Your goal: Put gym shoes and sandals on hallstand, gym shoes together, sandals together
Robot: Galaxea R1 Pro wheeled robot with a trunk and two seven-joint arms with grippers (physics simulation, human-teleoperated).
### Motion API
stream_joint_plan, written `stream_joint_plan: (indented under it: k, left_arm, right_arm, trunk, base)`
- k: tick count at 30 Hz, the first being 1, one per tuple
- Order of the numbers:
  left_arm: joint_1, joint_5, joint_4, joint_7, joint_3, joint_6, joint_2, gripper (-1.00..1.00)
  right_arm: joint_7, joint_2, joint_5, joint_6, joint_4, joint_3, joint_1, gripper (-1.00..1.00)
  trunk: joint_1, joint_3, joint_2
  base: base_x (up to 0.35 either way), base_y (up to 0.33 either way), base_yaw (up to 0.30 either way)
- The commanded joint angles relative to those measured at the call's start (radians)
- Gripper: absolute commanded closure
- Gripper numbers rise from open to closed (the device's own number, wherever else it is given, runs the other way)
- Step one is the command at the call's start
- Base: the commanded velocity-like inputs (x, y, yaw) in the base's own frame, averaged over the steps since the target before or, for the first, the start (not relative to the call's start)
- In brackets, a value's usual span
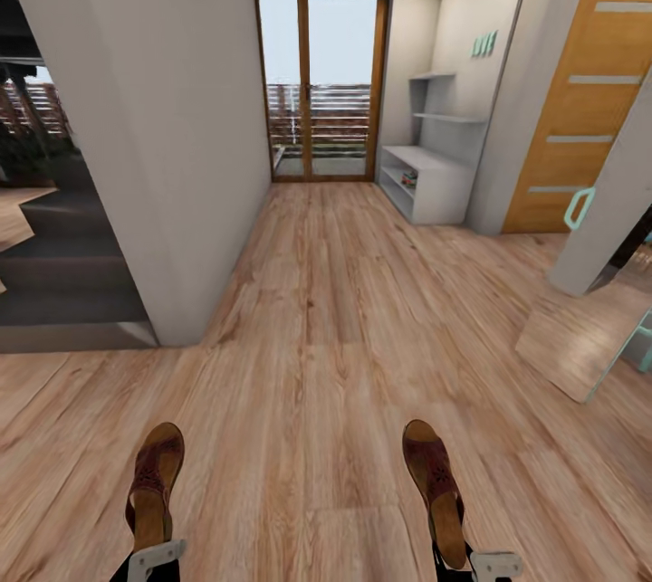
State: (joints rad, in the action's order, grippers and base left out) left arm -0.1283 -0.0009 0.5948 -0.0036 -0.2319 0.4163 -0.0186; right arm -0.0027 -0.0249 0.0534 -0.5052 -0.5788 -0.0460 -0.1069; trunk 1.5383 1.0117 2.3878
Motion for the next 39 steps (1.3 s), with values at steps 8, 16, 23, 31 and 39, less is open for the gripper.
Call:
stream_joint_plan:
  k: [8,16,23,31,39]
  left_arm:
    - [-0.001,-0.004,-0.001,0.001,-0.001,0.002,0.000,1.00]
    - [-0.001,-0.004,-0.001,0.001,-0.001,0.002,0.000,1.00]
    - [-0.001,-0.004,-0.001,0.001,-0.001,0.002,0.000,1.00]
    - [-0.001,-0.004,-0.003,0.001,-0.001,0.002,0.000,1.00]
    - [-0.001,-0.004,-0.003,0.001,-0.001,0.002,-0.001,1.00]
  right_arm:
    - [0.001,0.002,0.002,-0.003,0.030,-0.002,-0.001,1.00]
    - [0.001,0.000,0.002,-0.004,0.034,-0.003,-0.001,1.00]
    - [0.001,0.000,0.002,-0.004,0.034,-0.003,-0.001,1.00]
    - [0.001,0.000,0.002,-0.004,0.034,-0.002,-0.001,1.00]
    - [0.001,0.000,0.002,-0.004,0.034,-0.002,-0.001,1.00]
  trunk:
    - [0.000,0.001,0.000]
    - [0.000,0.001,0.000]
    - [0.000,0.001,0.000]
    - [0.000,0.001,0.000]
    - [0.000,0.001,0.000]
  base:
    - [0.339,0.000,0.000]
    - [0.339,0.000,0.000]
    - [0.339,0.000,0.000]
    - [0.339,0.000,0.000]
    - [0.339,0.000,0.000]
